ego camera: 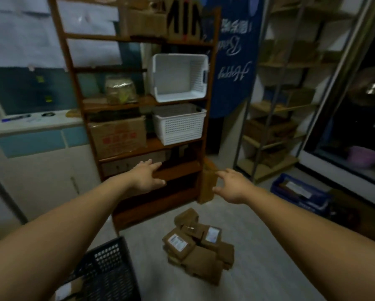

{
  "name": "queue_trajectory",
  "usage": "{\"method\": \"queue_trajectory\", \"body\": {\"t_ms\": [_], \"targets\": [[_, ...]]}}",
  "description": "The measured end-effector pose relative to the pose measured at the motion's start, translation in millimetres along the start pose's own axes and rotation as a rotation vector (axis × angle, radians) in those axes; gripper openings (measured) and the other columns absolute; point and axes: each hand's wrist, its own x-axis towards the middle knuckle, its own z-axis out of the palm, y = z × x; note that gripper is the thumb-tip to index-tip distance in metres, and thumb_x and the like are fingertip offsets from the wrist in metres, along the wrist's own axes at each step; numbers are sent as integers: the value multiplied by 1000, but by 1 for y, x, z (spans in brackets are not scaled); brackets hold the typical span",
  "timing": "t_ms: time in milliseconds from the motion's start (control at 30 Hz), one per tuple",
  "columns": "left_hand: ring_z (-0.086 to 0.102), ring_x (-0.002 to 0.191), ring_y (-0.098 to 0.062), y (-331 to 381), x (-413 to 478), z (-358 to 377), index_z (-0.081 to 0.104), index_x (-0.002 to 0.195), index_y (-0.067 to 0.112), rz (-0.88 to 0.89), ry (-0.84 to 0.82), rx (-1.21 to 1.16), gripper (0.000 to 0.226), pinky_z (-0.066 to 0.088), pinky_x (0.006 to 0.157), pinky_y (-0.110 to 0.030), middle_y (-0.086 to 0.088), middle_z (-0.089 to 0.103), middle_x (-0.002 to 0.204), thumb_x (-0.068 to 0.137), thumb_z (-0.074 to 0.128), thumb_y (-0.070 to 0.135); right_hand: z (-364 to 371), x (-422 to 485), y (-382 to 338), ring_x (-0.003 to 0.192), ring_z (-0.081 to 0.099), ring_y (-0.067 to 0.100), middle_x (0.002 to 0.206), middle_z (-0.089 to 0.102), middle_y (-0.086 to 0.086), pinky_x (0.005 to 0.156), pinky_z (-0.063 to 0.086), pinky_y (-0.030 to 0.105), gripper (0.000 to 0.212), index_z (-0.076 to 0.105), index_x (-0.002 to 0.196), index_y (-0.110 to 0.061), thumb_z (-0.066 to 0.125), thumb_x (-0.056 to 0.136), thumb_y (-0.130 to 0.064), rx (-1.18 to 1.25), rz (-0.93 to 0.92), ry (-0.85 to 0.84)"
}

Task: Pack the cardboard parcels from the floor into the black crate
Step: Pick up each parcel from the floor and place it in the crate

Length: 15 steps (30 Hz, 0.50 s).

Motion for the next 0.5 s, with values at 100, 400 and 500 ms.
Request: {"method": "queue_trajectory", "body": {"t_ms": [100, 400, 500], "targets": [[-4, 147, -29, 63, 19, 13, 9, 151, 28, 41, -22, 17, 75, 9, 119, -43, -4, -2, 160, 91, 51, 46, -20, -9, 57, 143, 24, 27, 156, 23, 7, 113, 26, 39, 62, 27, 149, -23, 49, 94, -43, 2, 26, 19], [-4, 147, -28, 119, 82, 39, 11, 150, 28, 10, -68, -25, 76, 10, 118, -42, -3, -1, 160, 90, 53, 46, -23, 50, 118, 143, 23, 28, 157, 21, 6, 114, 28, 41, 66, 25, 150, -22, 49, 93, -45, 55, 10, -21], [-4, 147, -28, 113, 122, 51, 10, 151, 28, -9, -104, -44, 76, 10, 118, -43, -4, -2, 160, 90, 53, 45, -10, 90, 125, 144, 21, 28, 158, 18, 8, 115, 26, 40, 69, 23, 151, -20, 48, 93, -48, 38, -5, -77]]}}
